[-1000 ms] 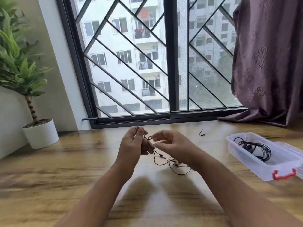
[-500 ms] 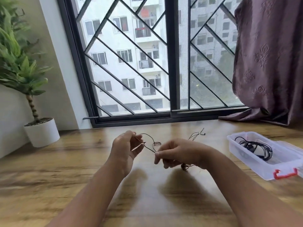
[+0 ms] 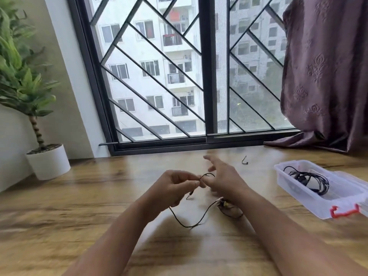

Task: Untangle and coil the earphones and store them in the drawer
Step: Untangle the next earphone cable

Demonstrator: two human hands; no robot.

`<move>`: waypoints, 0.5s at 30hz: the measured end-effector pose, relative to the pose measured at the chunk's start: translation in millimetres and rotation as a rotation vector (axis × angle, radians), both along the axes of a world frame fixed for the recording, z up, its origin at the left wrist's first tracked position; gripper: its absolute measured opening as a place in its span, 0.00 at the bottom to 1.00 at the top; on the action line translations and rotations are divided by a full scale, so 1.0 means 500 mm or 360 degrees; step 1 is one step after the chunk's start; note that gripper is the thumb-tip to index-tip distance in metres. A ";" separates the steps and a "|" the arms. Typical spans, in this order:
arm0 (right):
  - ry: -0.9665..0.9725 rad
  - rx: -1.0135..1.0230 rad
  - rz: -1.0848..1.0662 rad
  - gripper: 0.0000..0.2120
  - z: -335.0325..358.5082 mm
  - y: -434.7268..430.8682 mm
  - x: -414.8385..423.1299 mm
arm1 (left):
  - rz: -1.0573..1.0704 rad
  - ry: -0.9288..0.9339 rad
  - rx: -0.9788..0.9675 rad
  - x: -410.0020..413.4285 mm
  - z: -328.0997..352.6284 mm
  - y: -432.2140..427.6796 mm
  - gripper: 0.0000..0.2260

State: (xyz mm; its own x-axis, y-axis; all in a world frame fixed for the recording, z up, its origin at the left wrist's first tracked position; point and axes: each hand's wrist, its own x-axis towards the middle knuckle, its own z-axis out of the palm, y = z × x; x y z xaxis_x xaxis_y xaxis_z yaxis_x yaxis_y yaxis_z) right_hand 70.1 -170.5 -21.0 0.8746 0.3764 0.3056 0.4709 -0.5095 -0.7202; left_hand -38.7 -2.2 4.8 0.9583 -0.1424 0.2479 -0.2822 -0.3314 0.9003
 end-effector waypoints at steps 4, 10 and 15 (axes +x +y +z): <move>0.0207 0.0288 -0.0079 0.08 0.001 0.000 0.000 | -0.0116 0.0056 0.0210 -0.004 -0.001 -0.004 0.09; 0.0717 0.1347 0.0293 0.06 0.039 0.002 -0.017 | 0.0332 0.0024 0.0163 0.011 -0.003 0.008 0.27; 0.0983 0.1675 0.0790 0.08 0.050 -0.001 -0.026 | 0.0701 -0.0261 -0.0132 0.025 -0.007 0.019 0.12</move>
